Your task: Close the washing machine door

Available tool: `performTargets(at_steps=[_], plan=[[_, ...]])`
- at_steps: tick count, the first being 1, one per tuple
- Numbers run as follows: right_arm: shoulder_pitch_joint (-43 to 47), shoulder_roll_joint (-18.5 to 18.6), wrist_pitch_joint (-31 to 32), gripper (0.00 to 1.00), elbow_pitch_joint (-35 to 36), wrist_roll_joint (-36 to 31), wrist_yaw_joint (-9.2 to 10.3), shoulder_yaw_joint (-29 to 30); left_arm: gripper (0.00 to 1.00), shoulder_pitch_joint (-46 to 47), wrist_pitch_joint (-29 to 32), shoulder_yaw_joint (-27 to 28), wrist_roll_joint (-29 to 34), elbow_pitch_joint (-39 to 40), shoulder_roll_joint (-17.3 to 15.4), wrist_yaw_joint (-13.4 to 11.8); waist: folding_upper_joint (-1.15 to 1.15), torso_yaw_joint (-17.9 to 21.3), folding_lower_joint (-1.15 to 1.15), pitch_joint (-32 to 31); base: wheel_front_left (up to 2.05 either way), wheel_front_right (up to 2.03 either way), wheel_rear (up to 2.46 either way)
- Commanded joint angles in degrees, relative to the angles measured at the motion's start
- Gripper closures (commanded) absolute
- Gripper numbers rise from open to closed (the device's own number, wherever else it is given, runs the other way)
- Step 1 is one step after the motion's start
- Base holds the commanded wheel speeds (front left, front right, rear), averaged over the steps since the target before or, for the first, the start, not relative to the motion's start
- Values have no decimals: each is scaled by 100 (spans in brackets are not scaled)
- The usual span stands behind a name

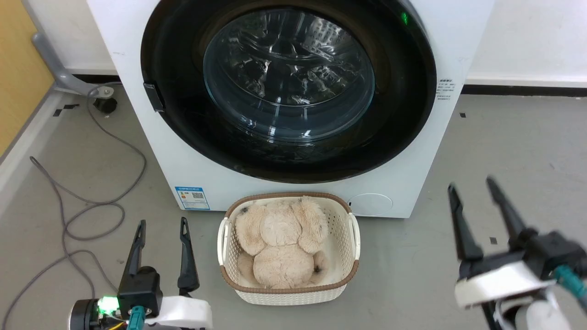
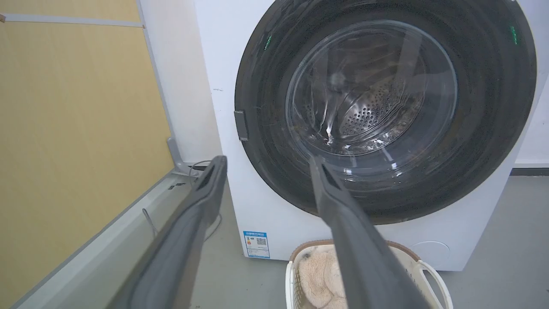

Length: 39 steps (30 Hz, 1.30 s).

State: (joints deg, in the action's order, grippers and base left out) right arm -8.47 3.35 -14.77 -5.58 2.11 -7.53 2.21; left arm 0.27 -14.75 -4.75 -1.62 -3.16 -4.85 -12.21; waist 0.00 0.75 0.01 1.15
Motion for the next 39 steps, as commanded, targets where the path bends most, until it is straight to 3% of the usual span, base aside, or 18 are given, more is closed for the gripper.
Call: performTargets(at_steps=[1, 9, 10, 39], plan=[[192, -39, -23, 0, -56, 80, 4, -45, 0, -91, -25, -11, 0, 25, -8, 31, 0, -8, -1, -25, 0, 0, 0], [612, -45, -23, 0, 8, 464, 4, -27, 0, -159, -25, -30, -55, -10, 20, 144, 0, -40, -1, -89, 0, 0, 0], [548, -19, 1, 100, -9, 411, 0, -32, 100, -88, 1, -29, -55, -10, 24, 132, 0, -40, -1, -93, 0, 0, 0], [608, -23, 306, 100, 103, 269, 1, -75, 100, -75, 310, 75, -11, 56, 63, 353, 0, -48, -1, -99, 0, 0, 0]])
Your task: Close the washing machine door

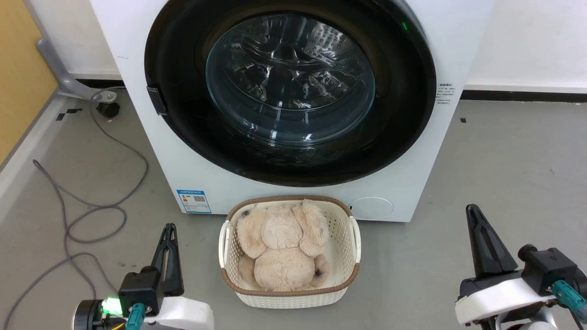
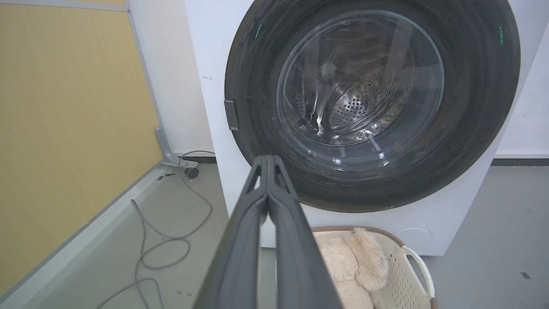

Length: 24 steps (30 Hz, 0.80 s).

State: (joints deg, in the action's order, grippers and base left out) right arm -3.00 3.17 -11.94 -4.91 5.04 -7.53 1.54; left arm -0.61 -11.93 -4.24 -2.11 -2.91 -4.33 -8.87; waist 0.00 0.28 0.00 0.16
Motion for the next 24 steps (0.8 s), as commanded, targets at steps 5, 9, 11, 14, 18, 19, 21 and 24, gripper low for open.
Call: performTargets(at_steps=[5, 9, 11, 14, 18, 19, 21, 24], plan=[[72, -7, 81, 100, 59, -48, 1, -15, 100, 14, 86, 43, 48, 44, 18, 63, 0, -2, 0, -1, 0, 0, 0], [82, -8, 129, 100, 77, -67, 1, -21, 100, 16, 133, 59, 55, 54, 24, 98, 0, -3, 0, -1, 0, 0, 0], [87, -8, 152, 100, 86, -77, 1, -24, 100, 17, 156, 67, 58, 59, 26, 115, 0, -3, 0, -2, 0, 0, 0], [94, -9, 187, 100, 100, -91, 1, -29, 100, 19, 191, 79, 63, 67, 30, 141, 0, -4, 0, -2, 0, 0, 0], [103, -10, 234, 100, 118, -110, 1, -34, 100, 21, 238, 95, 70, 78, 36, 176, 0, -5, 0, -3, 0, 0, 0], [106, -10, 246, 100, 123, -115, 2, -36, 100, 21, 250, 99, 72, 80, 37, 185, 0, -6, 0, -3, 0, 0, 0], [111, -11, 270, 100, 132, -125, 2, -39, 100, 22, 273, 107, 75, 85, 40, 202, 0, -6, 0, -3, 0, 0, 0], [118, -12, 305, 100, 145, -139, 2, -43, 100, 24, 308, 120, 81, 93, 44, 228, 0, -7, 0, -4, 0, 0, 0]])
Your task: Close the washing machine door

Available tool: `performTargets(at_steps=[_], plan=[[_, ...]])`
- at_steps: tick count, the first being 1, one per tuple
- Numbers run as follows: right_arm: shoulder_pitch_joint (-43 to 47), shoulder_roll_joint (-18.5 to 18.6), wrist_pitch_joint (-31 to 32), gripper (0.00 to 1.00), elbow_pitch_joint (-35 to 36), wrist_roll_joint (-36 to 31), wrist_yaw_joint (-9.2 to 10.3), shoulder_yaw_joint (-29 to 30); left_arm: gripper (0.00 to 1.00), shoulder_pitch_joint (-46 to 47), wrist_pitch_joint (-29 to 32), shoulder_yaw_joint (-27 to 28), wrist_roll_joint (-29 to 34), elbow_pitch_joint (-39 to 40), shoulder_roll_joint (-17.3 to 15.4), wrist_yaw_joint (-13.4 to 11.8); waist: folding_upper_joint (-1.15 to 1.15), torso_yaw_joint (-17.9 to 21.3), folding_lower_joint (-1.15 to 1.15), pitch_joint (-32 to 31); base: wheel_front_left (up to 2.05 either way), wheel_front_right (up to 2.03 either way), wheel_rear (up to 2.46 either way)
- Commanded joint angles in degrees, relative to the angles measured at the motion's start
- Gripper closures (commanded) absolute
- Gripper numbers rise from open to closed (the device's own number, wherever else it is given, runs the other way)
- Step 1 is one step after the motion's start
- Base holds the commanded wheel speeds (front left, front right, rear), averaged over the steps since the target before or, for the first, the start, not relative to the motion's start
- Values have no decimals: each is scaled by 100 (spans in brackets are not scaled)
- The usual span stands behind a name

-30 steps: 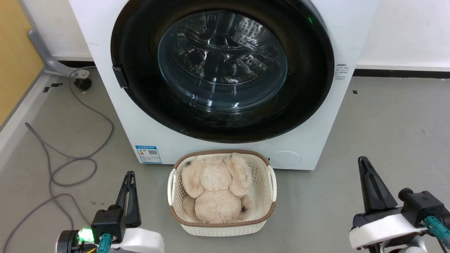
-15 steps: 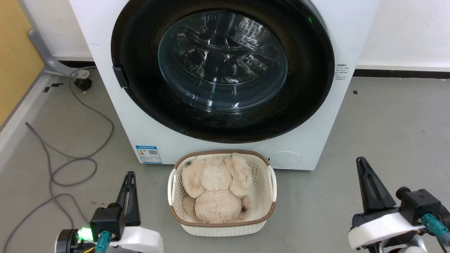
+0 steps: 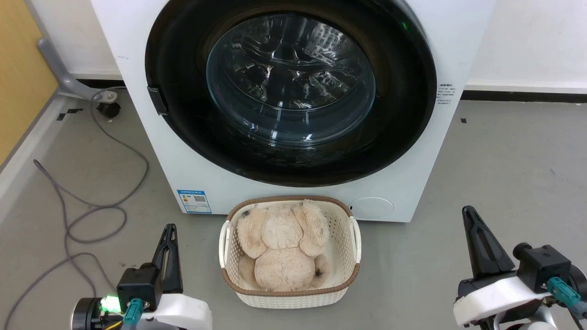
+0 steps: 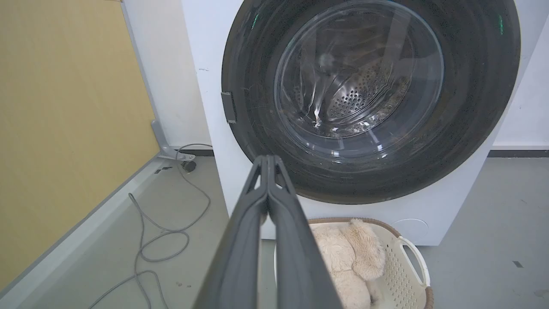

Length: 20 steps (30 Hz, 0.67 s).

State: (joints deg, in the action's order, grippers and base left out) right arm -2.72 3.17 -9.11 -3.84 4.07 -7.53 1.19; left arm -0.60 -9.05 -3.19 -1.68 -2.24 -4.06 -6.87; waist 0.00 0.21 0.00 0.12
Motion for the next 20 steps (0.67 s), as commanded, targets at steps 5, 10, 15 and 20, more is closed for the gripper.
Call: performTargets(at_steps=[5, 10, 15, 20], plan=[[102, -13, 81, 100, 62, -67, 2, -16, 100, 26, 79, 35, 45, 39, 23, 72, 0, -2, 0, -1, 0, 0, 0], [114, -14, 140, 100, 85, -91, 2, -23, 100, 28, 138, 55, 54, 52, 30, 116, 0, -3, 0, -2, 0, 0, 0], [126, -15, 199, 100, 107, -115, 2, -30, 100, 31, 196, 75, 63, 65, 36, 159, 0, -5, 0, -3, 0, 0, 0], [138, -16, 258, 100, 130, -139, 2, -38, 100, 33, 255, 96, 71, 79, 43, 203, 0, -6, 0, -3, 0, 0, 0]])
